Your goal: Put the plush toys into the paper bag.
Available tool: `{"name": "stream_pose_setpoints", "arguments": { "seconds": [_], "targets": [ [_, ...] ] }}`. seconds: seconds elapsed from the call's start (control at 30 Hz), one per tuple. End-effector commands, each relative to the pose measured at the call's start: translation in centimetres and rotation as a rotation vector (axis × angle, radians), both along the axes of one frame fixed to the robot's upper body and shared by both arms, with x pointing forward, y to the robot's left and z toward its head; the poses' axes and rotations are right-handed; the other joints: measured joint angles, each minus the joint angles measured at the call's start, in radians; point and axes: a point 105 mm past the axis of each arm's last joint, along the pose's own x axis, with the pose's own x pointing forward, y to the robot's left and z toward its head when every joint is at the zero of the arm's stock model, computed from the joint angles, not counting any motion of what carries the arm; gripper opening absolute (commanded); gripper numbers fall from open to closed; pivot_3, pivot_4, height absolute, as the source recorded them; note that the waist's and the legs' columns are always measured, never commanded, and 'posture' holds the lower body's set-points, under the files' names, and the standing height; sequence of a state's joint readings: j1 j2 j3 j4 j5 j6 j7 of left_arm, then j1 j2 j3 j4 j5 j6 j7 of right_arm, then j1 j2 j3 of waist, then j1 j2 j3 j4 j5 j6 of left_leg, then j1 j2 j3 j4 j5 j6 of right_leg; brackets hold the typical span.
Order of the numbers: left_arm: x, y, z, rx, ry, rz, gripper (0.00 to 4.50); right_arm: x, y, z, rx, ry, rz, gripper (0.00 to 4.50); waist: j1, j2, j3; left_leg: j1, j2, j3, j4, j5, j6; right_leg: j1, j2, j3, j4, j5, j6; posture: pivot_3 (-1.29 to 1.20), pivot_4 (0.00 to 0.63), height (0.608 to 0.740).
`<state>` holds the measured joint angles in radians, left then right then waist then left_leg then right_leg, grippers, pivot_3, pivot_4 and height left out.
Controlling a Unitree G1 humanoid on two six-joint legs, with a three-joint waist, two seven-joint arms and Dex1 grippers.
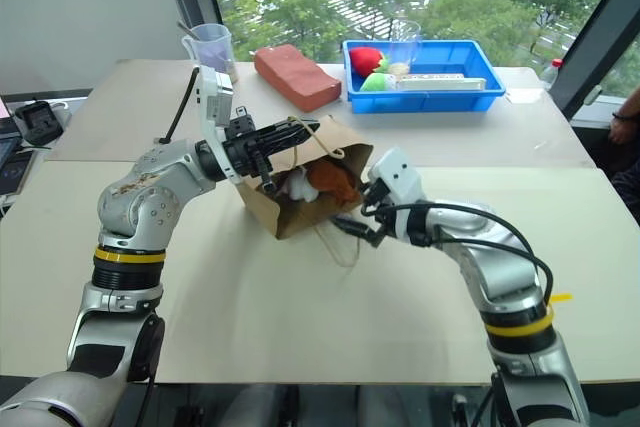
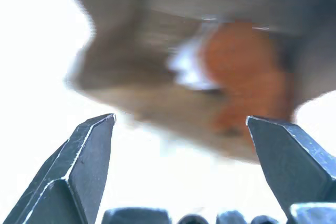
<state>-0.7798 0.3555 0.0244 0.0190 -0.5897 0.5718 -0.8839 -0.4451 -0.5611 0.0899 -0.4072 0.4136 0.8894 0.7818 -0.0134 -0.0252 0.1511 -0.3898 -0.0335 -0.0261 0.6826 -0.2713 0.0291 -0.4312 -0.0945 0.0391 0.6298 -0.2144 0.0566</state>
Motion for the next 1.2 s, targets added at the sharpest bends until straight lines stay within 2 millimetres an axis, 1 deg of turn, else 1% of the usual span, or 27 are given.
{"name": "stream_pose_setpoints", "arguments": {
  "seconds": [0.03, 0.13, 0.27, 0.37, 0.53, 0.67, 0.7, 0.73, 0.87, 0.93, 0.97, 1.07, 1.13, 1.2],
  "targets": [
    [-0.4, 0.0, 0.9, -0.012, -0.044, -0.012, 0.00, -0.6, 0.3, -1.1, -0.043, 0.018, 0.015, 4.43, 0.000, 0.000, 0.000, 0.000, 0.000, 0.000, 0.000, 0.000, 0.000, 0.000, 0.000, 0.000, -0.001, 0.000, 0.000, 0.00, 0.150, 0.740],
    [-0.5, 0.0, 0.9, -0.009, -0.044, -0.012, 0.00, -0.2, 0.6, -2.7, -0.098, 0.041, -0.002, 4.43, -0.001, 0.000, 0.000, 0.001, 0.000, 0.001, 0.001, 0.000, 0.000, 0.001, 0.000, 0.001, -0.002, 0.000, 0.000, 0.00, 0.150, 0.740],
    [-0.4, 0.1, 0.9, -0.009, -0.043, -0.007, 0.00, -0.3, 1.2, -3.6, -0.118, 0.061, 0.009, 4.43, -0.001, 0.000, 0.000, 0.002, 0.000, 0.000, 0.001, 0.000, 0.000, 0.001, 0.000, 0.000, -0.001, 0.000, 0.000, 0.00, 0.150, 0.740],
    [-0.5, 0.1, 0.9, -0.009, -0.044, -0.003, 0.00, -0.3, 1.2, -4.4, -0.148, 0.075, 0.007, 3.63, 0.000, 0.000, 0.000, 0.001, 0.000, 0.000, 0.001, 0.000, 0.000, 0.001, 0.000, 0.000, -0.001, 0.000, 0.000, 0.00, 0.150, 0.740],
    [-0.6, 0.2, 0.8, -0.010, -0.044, 0.003, 0.00, -0.3, 0.6, -5.2, -0.186, 0.078, 0.001, 1.96, 0.002, 0.000, 0.000, 0.001, -0.001, 0.000, 0.001, 0.000, 0.000, 0.001, 0.000, 0.000, -0.002, 0.000, 0.000, 0.00, 0.150, 0.740],
    [-0.5, 0.2, 0.8, -0.008, -0.044, 0.008, 0.00, -0.3, 0.4, -5.3, -0.186, 0.067, 0.000, 0.54, 0.001, 0.000, 0.000, 0.001, 0.000, 0.000, 0.001, 0.000, 0.000, 0.001, 0.000, 0.000, -0.002, 0.000, 0.000, 0.00, 0.150, 0.740],
    [-0.5, 0.3, 0.8, -0.007, -0.045, 0.011, 0.00, -0.3, 0.3, -5.2, -0.186, 0.060, -0.002, 0.27, 0.001, 0.000, 0.000, 0.001, 0.000, 0.000, 0.001, 0.000, 0.000, 0.001, 0.000, 0.000, -0.002, 0.000, 0.000, 0.00, 0.150, 0.740],
    [-0.4, 0.4, 0.8, -0.006, -0.045, 0.013, 0.00, -0.2, 0.0, -4.8, -0.174, 0.047, -0.006, 0.05, 0.001, 0.000, 0.000, 0.001, 0.000, 0.000, 0.001, 0.000, 0.000, 0.001, 0.000, 0.000, -0.002, 0.000, 0.000, 0.00, 0.150, 0.740],
    [0.0, 0.6, 1.1, -0.004, -0.050, 0.020, 0.00, -0.3, -0.3, -1.4, -0.023, -0.019, -0.001, 0.05, 0.003, 0.000, 0.000, 0.001, -0.001, 0.000, 0.001, 0.000, 0.000, 0.001, 0.000, 0.000, -0.002, 0.000, 0.000, 0.00, 0.150, 0.740],
    [0.3, 0.5, 1.5, -0.009, -0.059, 0.024, 0.00, -0.2, -0.5, -0.1, 0.016, -0.067, -0.009, 0.05, 0.003, 0.000, 0.000, 0.001, 0.000, 0.000, 0.001, 0.000, 0.000, 0.001, 0.000, 0.000, -0.002, 0.000, 0.000, 0.00, 0.150, 0.740],
    [0.5, 0.4, 1.8, -0.015, -0.065, 0.027, 0.00, -0.3, -0.5, 0.7, 0.019, -0.117, 0.000, 0.05, 0.002, 0.000, 0.000, 0.001, 0.000, 0.000, 0.001, 0.000, 0.000, 0.001, 0.000, 0.000, -0.002, 0.000, 0.000, 0.00, 0.150, 0.740],
    [1.5, 0.1, 2.6, -0.017, -0.095, 0.051, 0.00, 0.0, -0.6, 3.0, 0.051, -0.232, -0.020, 0.05, 0.004, 0.000, 0.000, 0.001, -0.001, 0.000, 0.001, 0.000, 0.000, 0.001, 0.000, 0.000, -0.002, 0.000, 0.000, 0.00, 0.150, 0.740],
    [1.9, -0.1, 3.0, -0.024, -0.107, 0.061, 0.00, 0.0, -0.5, 3.8, 0.061, -0.275, -0.023, 0.05, 0.003, 0.000, 0.000, 0.001, -0.001, 0.000, 0.001, 0.000, 0.000, 0.001, 0.000, 0.000, -0.002, 0.000, 0.000, 0.00, 0.150, 0.740],
    [3.3, -0.2, 4.0, -0.055, -0.125, 0.113, 0.00, 0.1, 0.0, 5.9, 0.106, -0.375, -0.031, 0.05, 0.003, 0.000, 0.000, 0.001, -0.001, 0.000, 0.001, 0.000, 0.000, 0.001, 0.000, 0.000, -0.001, 0.000, 0.000, 0.00, 0.150, 0.740]
  ]
}}
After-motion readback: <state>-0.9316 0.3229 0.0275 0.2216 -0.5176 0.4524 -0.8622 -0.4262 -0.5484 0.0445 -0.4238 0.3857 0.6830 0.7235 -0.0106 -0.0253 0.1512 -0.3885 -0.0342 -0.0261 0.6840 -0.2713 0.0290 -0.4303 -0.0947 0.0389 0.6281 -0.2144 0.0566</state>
